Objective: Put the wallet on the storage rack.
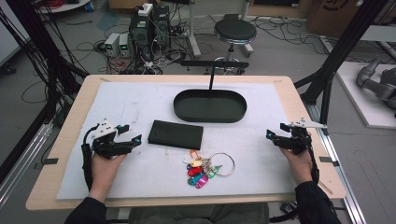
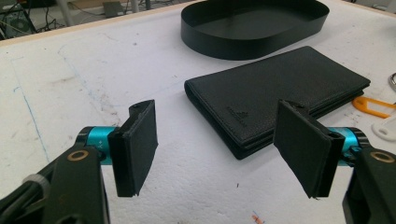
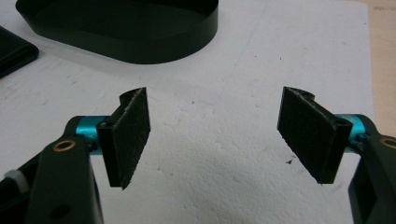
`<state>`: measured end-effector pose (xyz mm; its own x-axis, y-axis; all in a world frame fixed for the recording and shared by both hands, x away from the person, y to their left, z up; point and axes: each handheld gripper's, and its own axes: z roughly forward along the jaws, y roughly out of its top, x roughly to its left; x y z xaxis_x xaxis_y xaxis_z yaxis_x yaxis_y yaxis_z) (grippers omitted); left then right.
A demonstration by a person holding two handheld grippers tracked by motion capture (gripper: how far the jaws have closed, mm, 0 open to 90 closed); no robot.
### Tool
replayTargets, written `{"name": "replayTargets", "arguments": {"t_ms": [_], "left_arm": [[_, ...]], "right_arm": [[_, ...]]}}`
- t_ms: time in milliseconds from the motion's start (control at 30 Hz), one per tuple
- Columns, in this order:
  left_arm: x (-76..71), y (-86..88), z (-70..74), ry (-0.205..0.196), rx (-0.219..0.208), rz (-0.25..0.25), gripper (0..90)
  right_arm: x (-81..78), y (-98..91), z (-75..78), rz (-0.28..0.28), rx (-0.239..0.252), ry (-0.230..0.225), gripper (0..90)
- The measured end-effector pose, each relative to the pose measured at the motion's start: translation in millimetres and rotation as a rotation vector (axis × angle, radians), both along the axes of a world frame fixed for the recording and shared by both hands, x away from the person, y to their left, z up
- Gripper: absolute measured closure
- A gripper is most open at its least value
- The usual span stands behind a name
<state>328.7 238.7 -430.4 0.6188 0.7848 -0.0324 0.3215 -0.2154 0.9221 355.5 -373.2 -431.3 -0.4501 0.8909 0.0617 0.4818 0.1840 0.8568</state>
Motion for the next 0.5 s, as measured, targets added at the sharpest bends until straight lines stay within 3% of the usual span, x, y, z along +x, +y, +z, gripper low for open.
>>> {"name": "replayTargets", "arguments": {"t_ms": [367,500], "left_arm": [[3.8,-1.9,-3.5,0.027,0.01,-0.001,30.6],[5.5,-1.5,-5.5,0.048,0.013,0.004,30.6]], "right_arm": [[-1.0,3.0,0.5,0.01,-0.008,-0.006,29.4],[-0.8,4.8,1.4,0.017,0.021,-0.015,31.0]]}}
